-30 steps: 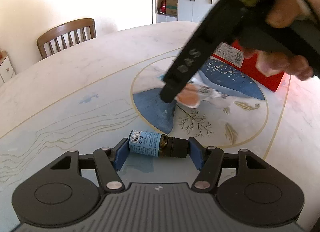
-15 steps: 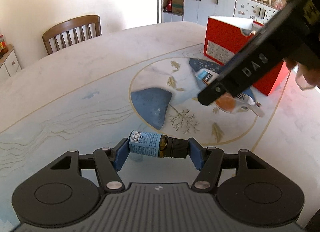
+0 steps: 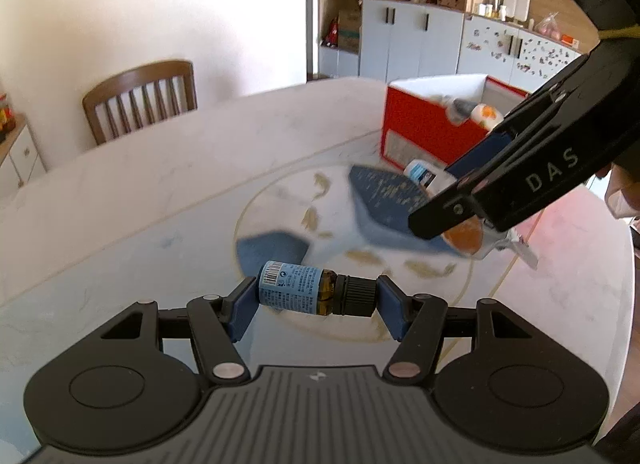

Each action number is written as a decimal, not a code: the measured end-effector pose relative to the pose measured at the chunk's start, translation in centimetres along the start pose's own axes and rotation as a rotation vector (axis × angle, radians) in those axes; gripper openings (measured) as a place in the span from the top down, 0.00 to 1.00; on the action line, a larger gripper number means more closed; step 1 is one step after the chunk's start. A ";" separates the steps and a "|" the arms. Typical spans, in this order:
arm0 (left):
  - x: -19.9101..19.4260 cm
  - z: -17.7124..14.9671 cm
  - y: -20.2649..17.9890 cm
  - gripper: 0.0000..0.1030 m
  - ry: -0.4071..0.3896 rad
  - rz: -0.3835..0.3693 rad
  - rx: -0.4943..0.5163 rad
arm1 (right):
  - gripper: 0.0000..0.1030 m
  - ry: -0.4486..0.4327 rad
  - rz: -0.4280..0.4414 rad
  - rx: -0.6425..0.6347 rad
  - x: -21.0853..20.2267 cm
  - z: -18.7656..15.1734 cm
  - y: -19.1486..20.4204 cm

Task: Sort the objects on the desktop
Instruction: 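Carry the oil bottle and snack packet with both tools over the red shoebox, then lower both tools into the box and open them to release bottle and packet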

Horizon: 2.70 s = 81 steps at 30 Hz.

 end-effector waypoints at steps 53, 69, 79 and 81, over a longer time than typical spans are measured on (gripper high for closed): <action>12.5 17.7 -19.4 0.39 0.039 -0.091 0.189 | 0.43 -0.133 -0.138 0.121 -6.9 -2.1 -27.6; 18.4 17.9 -19.1 0.39 0.224 -0.117 0.171 | 0.43 -0.074 -0.156 0.127 -1.6 -0.8 -30.3; 20.5 18.1 -19.5 0.39 0.311 -0.142 0.182 | 0.43 -0.044 -0.142 0.117 -0.4 -1.6 -30.1; 20.9 18.2 -19.7 0.39 0.329 -0.151 0.188 | 0.43 -0.045 -0.142 0.118 -0.4 -1.7 -30.1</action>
Point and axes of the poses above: each gripper's, at about its wrist camera, not at the fingertips, and x roughly the way its jaws point, y to its left, z to its top, the point moved 2 cm from there along x, roughly the way its jaws point, and after that the axes turned 5 degrees about x, right-handed, at the moved point
